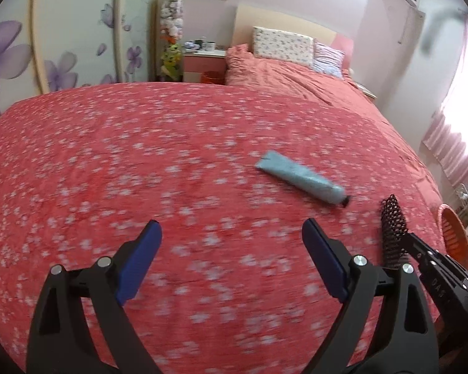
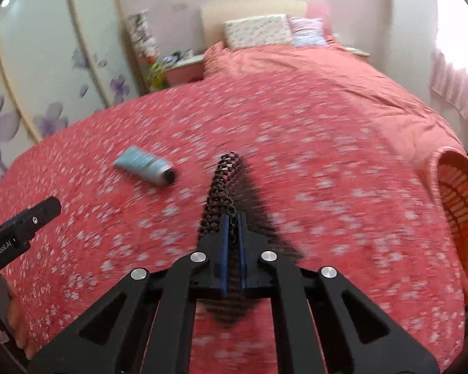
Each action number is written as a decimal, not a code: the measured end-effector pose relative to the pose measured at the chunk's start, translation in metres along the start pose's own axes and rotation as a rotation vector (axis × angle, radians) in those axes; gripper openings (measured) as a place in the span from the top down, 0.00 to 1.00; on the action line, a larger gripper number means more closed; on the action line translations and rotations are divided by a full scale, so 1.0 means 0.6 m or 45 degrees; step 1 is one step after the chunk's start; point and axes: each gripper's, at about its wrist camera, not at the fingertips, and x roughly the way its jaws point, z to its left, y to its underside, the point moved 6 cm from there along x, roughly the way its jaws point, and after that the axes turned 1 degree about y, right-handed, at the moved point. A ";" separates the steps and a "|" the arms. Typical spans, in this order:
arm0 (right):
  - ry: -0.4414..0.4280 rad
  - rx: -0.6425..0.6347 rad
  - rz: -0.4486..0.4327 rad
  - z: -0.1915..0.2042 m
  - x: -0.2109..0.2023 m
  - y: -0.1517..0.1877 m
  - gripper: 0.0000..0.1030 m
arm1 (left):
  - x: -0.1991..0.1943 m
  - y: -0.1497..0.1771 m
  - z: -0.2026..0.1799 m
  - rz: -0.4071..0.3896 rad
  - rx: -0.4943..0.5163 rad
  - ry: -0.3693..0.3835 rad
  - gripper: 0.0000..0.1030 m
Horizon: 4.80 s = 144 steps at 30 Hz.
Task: Collect trash
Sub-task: 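Grasp the black mesh pad with the right tool while the left tool approaches the light-blue tube, then close the left tool on the light-blue tube, then carry the tube and mesh pad in both tools over the orange basket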
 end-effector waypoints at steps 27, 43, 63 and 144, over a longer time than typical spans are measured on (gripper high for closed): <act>0.057 0.191 -0.001 -0.159 -0.008 0.019 0.95 | 0.131 -0.035 -0.102 0.166 0.030 -0.054 0.33; 0.059 0.195 0.041 -0.157 0.002 0.024 0.95 | 0.172 -0.053 -0.155 0.151 0.100 -0.087 0.57; 0.063 0.189 0.056 -0.160 0.004 0.026 0.95 | 0.128 -0.026 -0.070 0.141 0.139 -0.084 0.68; 0.149 0.353 -0.412 -0.374 -0.248 -0.046 0.95 | -0.098 0.019 -0.502 -0.045 0.509 0.489 0.72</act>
